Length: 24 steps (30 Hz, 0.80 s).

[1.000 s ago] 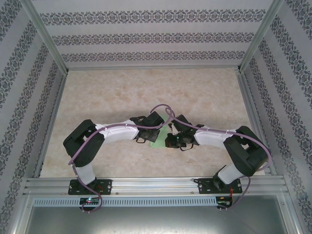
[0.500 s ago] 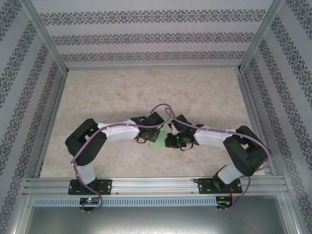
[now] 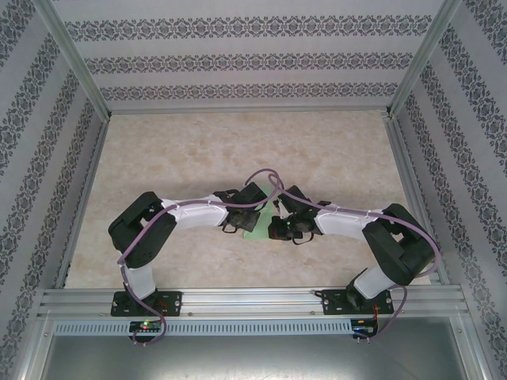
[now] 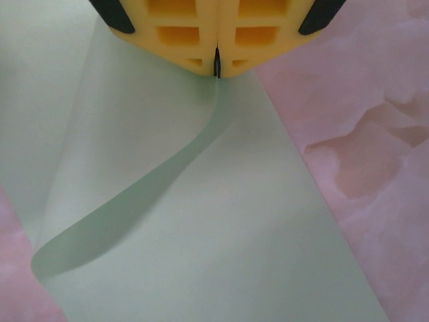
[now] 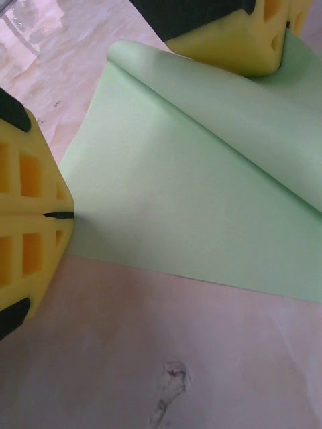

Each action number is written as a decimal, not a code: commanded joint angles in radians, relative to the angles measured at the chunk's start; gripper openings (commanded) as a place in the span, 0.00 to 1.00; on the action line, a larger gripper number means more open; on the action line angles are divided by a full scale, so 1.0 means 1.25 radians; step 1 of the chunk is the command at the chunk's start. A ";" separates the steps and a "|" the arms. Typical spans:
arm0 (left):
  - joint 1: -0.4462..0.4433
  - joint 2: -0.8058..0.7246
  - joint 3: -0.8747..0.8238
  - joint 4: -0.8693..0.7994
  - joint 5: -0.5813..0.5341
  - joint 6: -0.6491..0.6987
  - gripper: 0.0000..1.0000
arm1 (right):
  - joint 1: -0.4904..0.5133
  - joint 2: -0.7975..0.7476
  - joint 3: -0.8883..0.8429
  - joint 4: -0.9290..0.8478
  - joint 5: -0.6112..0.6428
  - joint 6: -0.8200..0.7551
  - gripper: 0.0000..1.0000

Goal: Fold a paper plane with a square sheet of paper (fold left side to right side)
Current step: Fold the triangle a second time at the center of the table.

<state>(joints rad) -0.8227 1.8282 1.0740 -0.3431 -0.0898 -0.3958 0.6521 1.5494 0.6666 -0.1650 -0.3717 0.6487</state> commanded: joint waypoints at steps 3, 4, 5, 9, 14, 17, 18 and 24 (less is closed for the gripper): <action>0.010 0.026 0.001 0.008 0.006 0.004 0.00 | -0.010 -0.009 -0.019 0.009 -0.029 0.000 0.00; 0.010 0.026 -0.001 0.008 0.008 0.003 0.00 | -0.018 -0.025 -0.023 0.024 -0.040 0.007 0.00; 0.010 0.026 -0.003 0.008 0.009 0.002 0.00 | -0.028 -0.041 -0.028 0.042 -0.052 0.012 0.00; 0.010 0.026 -0.006 0.009 0.013 0.002 0.00 | -0.074 -0.096 -0.059 0.128 -0.100 0.060 0.00; 0.010 0.026 -0.006 0.008 0.018 0.008 0.00 | -0.099 -0.064 -0.081 0.313 -0.163 0.157 0.00; 0.010 0.025 -0.014 0.019 0.023 0.010 0.00 | -0.103 -0.016 -0.070 0.413 -0.176 0.211 0.00; 0.010 0.025 -0.015 0.022 0.023 0.011 0.00 | -0.104 0.001 -0.062 0.432 -0.171 0.223 0.00; 0.010 0.023 -0.020 0.026 0.026 0.010 0.00 | -0.102 0.088 -0.005 0.455 -0.151 0.235 0.00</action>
<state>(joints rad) -0.8227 1.8294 1.0710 -0.3244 -0.0826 -0.3958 0.5274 1.6222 0.6128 0.3275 -0.5514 0.9108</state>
